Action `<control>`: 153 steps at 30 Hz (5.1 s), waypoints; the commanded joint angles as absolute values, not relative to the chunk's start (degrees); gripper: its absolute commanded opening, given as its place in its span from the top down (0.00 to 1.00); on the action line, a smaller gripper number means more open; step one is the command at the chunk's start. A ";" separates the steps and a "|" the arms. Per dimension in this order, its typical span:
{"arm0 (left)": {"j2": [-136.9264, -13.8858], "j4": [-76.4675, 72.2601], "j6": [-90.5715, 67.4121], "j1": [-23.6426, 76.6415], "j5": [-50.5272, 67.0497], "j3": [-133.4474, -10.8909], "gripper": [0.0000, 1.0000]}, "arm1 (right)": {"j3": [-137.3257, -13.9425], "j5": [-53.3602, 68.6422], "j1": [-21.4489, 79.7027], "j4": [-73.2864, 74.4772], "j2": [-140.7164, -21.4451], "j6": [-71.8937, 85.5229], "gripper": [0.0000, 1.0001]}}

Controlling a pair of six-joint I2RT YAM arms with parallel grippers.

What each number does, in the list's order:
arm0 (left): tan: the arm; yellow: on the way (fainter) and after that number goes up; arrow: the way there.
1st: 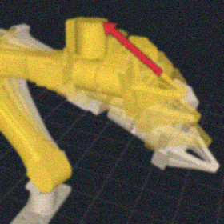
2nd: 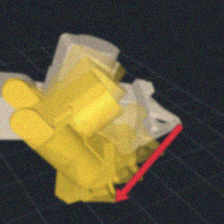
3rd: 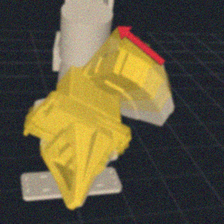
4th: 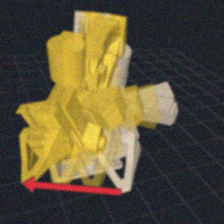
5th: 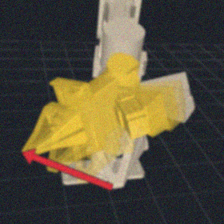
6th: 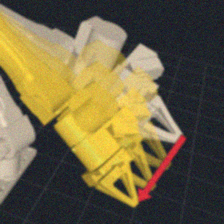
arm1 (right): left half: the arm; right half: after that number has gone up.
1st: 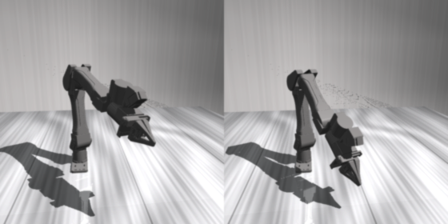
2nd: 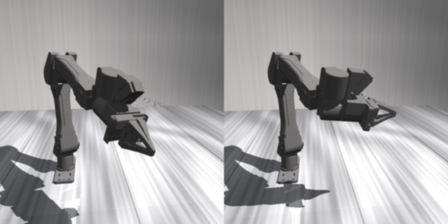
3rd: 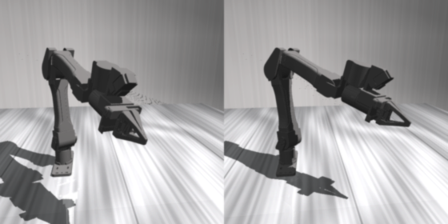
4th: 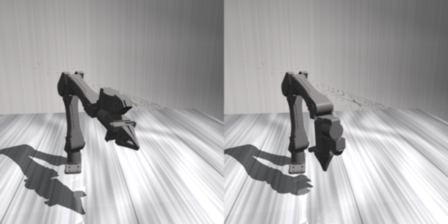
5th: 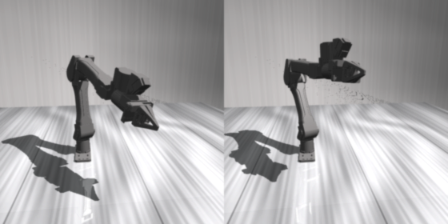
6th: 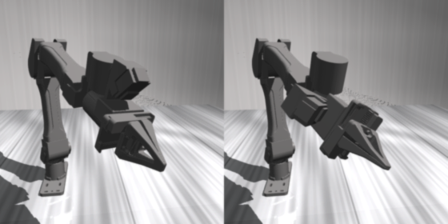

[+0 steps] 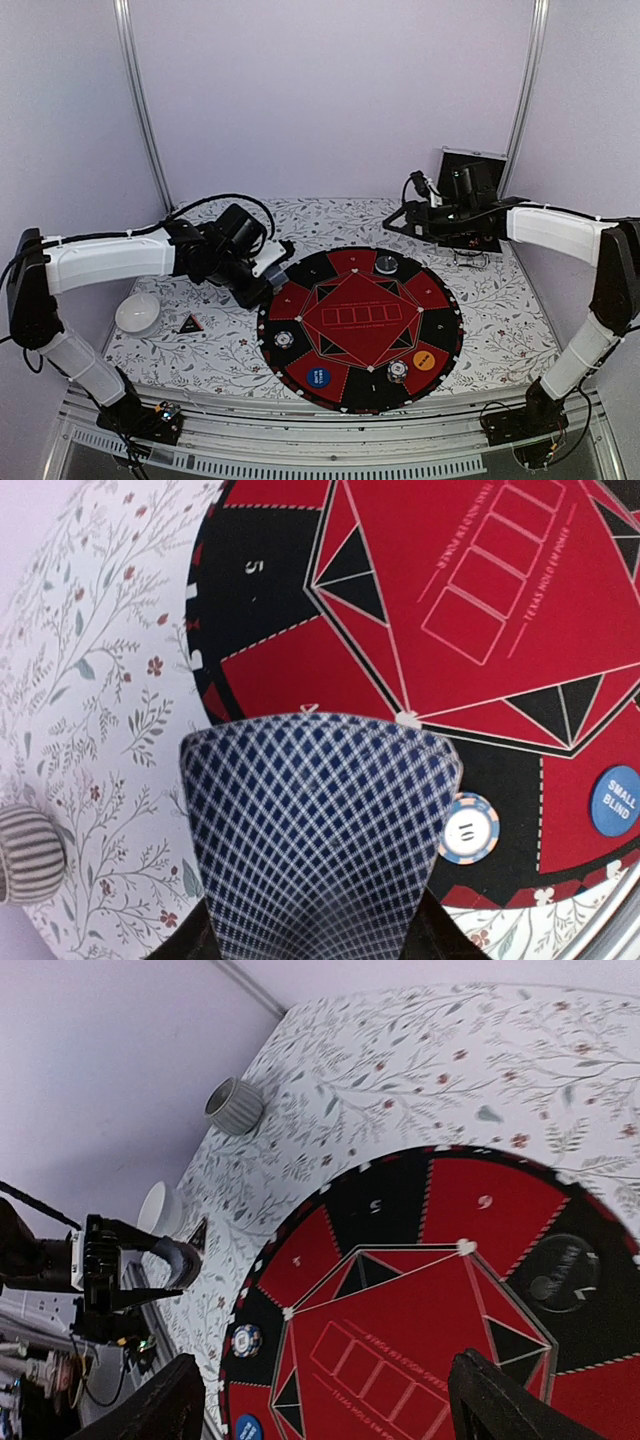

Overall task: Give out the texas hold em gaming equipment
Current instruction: Pass from the left arm to the right, then pass from the right arm to the left

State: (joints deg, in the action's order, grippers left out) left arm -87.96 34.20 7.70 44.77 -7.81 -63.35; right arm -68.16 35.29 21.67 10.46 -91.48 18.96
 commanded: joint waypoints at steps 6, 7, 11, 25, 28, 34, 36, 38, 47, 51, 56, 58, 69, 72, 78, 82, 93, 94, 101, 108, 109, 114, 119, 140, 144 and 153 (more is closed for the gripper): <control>-86.05 33.25 15.96 49.81 -8.28 -65.88 0.57 | -79.31 50.66 35.58 3.31 -106.70 21.75 0.15; -86.05 33.23 15.98 49.96 -8.23 -66.10 0.57 | -79.45 52.51 36.12 1.33 -108.18 22.51 0.15; -85.96 33.08 16.20 50.34 -8.13 -66.84 0.58 | -79.95 58.28 37.62 -7.03 -114.17 29.28 0.16; -85.78 32.10 16.69 50.72 -8.28 -67.31 0.58 | -91.77 61.98 42.25 -10.28 -128.04 34.78 0.21; -85.71 31.13 16.92 50.75 -9.19 -67.18 0.58 | -94.15 63.05 43.23 -10.21 -130.21 35.71 0.23; -86.09 30.03 17.29 50.77 -9.02 -67.56 0.58 | -96.94 64.00 44.46 -10.20 -132.94 36.64 0.31; -86.25 29.66 17.43 50.75 -9.60 -67.69 0.59 | -97.19 64.03 44.63 -10.28 -133.23 36.89 0.33; -86.22 29.26 17.66 50.77 -9.85 -67.52 0.59 | -97.27 63.74 44.66 -10.28 -133.52 36.98 0.33; -85.79 27.69 17.98 50.76 -9.67 -67.26 0.59 | -98.32 64.98 44.88 -10.56 -134.01 38.10 0.73; -84.96 26.53 18.44 50.73 -9.84 -66.29 0.58 | -98.61 66.76 44.45 -10.55 -133.81 37.89 0.96; -82.65 23.67 18.30 50.70 -8.87 -64.27 0.13 | -96.53 67.27 42.66 -10.52 -130.22 37.32 0.98; -80.35 21.00 18.88 50.61 -9.01 -62.35 0.02 | -94.92 67.62 41.59 -10.48 -127.86 36.86 0.98; -62.03 -1.88 30.17 49.85 8.42 -43.23 0.02 | -85.66 68.13 37.59 -8.99 -114.06 34.16 0.98; -62.69 -7.09 33.07 49.20 6.03 -41.19 0.02 | -84.88 67.57 37.54 -7.91 -111.79 33.35 0.98; -69.65 -10.57 34.08 45.77 3.69 -44.30 0.02 | -84.93 66.18 37.63 -4.83 -109.47 32.43 0.98; -72.88 -13.32 34.50 44.22 6.39 -45.94 0.02 | -84.97 64.84 38.14 -3.19 -109.10 31.25 0.98; -74.65 -15.21 34.98 43.77 15.26 -46.55 0.20 | -87.19 63.60 39.55 -2.13 -110.22 31.58 0.98; -74.62 -15.18 34.98 43.71 14.83 -46.46 0.21 | -87.45 63.74 39.86 -2.17 -110.41 31.70 0.98; -74.71 -13.74 35.63 43.59 14.15 -46.51 0.17 | -88.57 63.84 41.11 -2.04 -111.01 31.97 0.98; -74.90 -14.02 35.76 43.59 12.87 -46.58 0.26 | -88.86 63.95 41.60 -1.97 -111.14 32.25 0.98; -74.89 -14.12 35.61 43.58 12.83 -46.52 0.26 | -88.86 63.90 41.63 -2.02 -111.11 32.22 0.98; -75.14 -13.84 35.69 43.57 12.65 -46.39 0.33 | -89.07 63.88 41.61 -1.98 -111.01 32.34 0.98; -75.28 -14.14 34.69 43.58 12.05 -47.50 0.41 | -89.12 63.99 41.75 -2.02 -111.18 32.53 0.98; -73.59 -18.87 32.56 40.96 17.36 -44.21 0.38 | -89.65 64.28 42.19 -1.76 -111.00 33.05 0.97; -73.22 -20.47 31.24 40.96 17.18 -44.21 0.42 | -89.80 63.71 42.23 -1.60 -111.82 33.39 0.92; -73.25 -22.68 30.01 40.93 17.64 -44.09 0.45 | -91.09 62.94 42.38 -0.77 -113.22 33.47 0.82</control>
State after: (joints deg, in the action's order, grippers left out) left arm -74.48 -18.39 31.18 41.69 17.61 -44.29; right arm -89.06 62.02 41.41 -0.86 -111.63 33.50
